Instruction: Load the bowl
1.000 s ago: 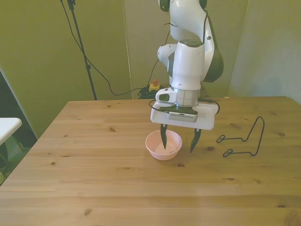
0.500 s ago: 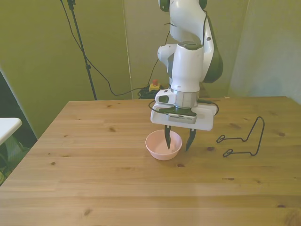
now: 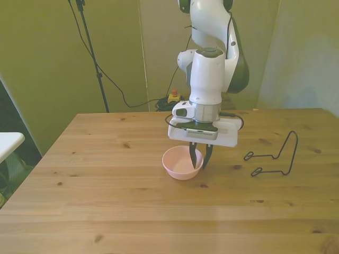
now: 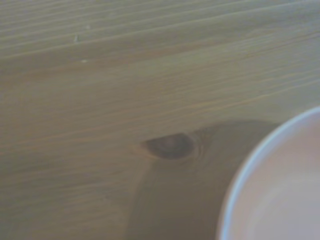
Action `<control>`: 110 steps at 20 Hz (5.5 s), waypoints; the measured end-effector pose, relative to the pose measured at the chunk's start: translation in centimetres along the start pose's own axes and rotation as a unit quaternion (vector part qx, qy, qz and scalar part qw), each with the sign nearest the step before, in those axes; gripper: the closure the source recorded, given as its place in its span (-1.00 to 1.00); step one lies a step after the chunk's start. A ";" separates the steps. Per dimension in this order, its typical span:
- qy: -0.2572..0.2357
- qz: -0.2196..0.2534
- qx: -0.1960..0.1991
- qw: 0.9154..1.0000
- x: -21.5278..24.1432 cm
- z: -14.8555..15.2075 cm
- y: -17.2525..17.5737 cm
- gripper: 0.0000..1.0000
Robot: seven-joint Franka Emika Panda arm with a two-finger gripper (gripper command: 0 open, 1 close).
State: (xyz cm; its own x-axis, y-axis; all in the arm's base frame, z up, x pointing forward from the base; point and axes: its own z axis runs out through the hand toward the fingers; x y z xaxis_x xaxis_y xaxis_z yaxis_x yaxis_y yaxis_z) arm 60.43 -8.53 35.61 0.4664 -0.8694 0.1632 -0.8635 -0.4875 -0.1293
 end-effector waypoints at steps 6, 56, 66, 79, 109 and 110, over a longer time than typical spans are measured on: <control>-0.010 -0.009 0.018 1.000 0.0 -1.5 -0.4 1.00; -0.289 -0.149 0.399 0.857 -10.4 -5.6 -3.0 1.00; -0.301 -0.145 0.395 0.856 -10.7 -3.9 -3.4 1.00; -0.307 -0.146 0.388 0.857 -11.2 -3.0 -3.5 -1.00; -0.158 -0.069 0.155 0.973 -10.3 -10.8 -0.5 -1.00; -0.145 -0.067 0.141 0.977 -10.5 -10.8 -0.1 -1.00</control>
